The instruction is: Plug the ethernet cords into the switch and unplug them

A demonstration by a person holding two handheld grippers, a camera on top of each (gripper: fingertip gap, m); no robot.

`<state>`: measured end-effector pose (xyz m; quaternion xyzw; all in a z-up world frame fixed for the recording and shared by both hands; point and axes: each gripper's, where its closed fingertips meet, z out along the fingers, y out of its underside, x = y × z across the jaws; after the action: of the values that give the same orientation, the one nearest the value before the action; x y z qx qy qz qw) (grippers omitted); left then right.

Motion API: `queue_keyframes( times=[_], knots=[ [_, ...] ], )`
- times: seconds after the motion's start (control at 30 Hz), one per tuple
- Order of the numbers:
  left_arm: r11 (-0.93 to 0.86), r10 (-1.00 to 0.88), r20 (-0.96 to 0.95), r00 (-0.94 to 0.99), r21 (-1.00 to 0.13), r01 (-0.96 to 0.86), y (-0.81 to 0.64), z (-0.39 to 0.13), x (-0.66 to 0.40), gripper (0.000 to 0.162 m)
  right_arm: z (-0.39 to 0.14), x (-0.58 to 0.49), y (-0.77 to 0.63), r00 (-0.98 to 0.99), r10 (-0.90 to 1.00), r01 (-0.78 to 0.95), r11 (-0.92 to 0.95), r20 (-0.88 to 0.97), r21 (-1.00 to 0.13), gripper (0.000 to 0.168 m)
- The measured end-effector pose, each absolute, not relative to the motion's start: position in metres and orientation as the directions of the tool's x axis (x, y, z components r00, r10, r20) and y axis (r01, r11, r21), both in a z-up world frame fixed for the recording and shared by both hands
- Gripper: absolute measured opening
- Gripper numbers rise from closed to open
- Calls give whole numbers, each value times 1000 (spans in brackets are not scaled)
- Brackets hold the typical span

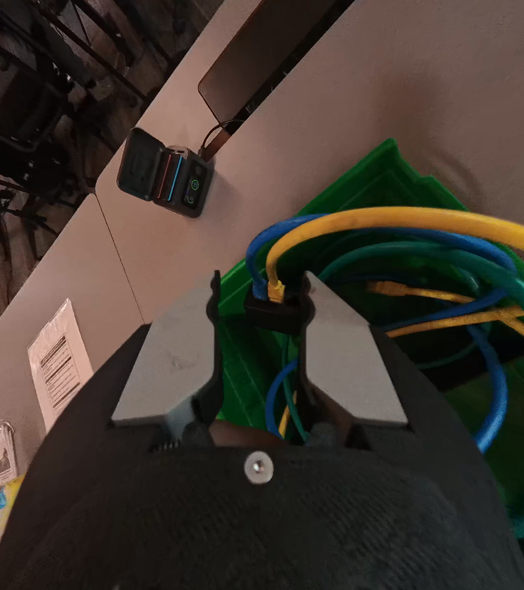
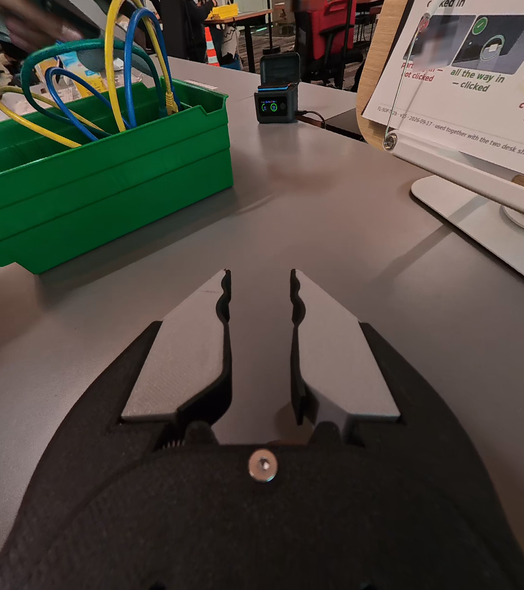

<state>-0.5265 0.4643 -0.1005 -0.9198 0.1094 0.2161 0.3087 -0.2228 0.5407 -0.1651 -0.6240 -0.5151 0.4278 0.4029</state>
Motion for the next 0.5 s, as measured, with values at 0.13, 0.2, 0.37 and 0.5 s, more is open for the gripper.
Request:
queue_keyframes(
  times=[0.13,0.2,0.37,0.5],
  knots=[
    [-801,-30,-488,872,-511,-313,475,-116,-533,18,-165,-223,541,103,987,297,-145,-120,-944,34],
    [-787,-21,-501,865,-525,-323,479,-118,-534,11,-165,-223,541,102,987,296,-149,-124,-944,34],
    [-791,50,-583,811,-519,-325,469,-92,-550,9,-166,-224,540,90,986,307,-162,-141,-938,33],
    [-710,190,-631,752,-617,-339,458,-26,-558,9,-167,-225,538,77,989,317,-148,-130,-937,32]
  ],
)
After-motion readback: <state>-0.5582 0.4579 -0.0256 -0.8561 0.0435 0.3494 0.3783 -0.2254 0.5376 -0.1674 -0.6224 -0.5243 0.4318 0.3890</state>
